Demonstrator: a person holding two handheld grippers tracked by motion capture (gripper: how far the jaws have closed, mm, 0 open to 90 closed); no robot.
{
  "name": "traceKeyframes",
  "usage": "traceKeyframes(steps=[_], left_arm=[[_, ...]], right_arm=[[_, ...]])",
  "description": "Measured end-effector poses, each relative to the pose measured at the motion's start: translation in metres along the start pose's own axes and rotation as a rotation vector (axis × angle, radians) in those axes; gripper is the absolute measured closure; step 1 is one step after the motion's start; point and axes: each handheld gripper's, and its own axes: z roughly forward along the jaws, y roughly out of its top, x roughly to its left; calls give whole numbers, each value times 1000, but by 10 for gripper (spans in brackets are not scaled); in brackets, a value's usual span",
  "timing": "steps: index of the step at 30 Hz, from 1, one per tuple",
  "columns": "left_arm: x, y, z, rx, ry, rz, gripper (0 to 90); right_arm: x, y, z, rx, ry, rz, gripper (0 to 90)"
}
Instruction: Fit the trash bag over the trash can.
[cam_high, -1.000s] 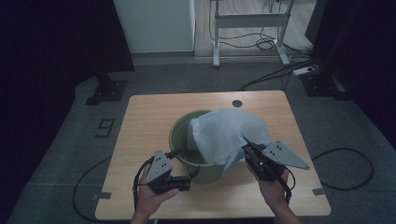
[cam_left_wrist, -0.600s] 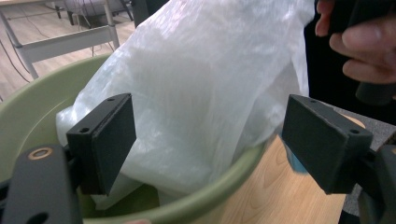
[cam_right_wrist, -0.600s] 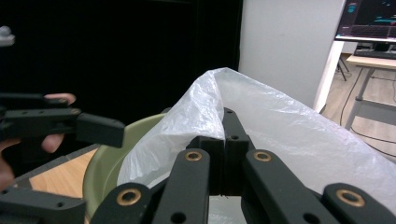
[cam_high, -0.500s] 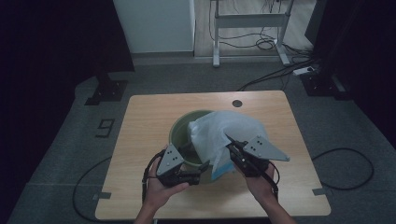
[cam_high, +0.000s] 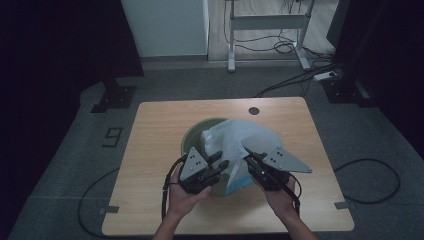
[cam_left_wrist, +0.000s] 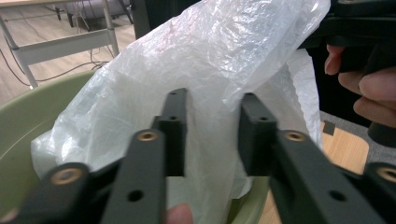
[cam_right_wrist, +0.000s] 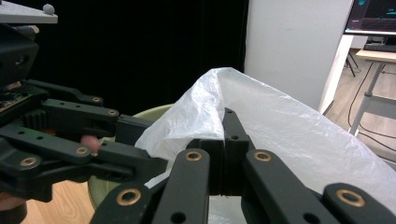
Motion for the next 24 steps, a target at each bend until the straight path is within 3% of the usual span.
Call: traceKeyframes(steps=[6, 10, 14, 18, 24], left_arm=[[1, 1, 1, -29, -46, -13, 877], [5, 3, -3, -55, -26, -76, 899], [12, 3, -6, -68, 7, -131, 900], [19, 4, -10, -89, 37, -179, 900], [26, 4, -13, -107, 72, -223, 900]], right_arm=[[-1, 0, 0, 0, 6, 5, 851], [4, -4, -4, -9, -7, -8, 502], [15, -18, -16, -16, -3, -5, 313], [25, -40, -27, -13, -9, 20, 246], [37, -74, -25, 19, -44, 76, 192]])
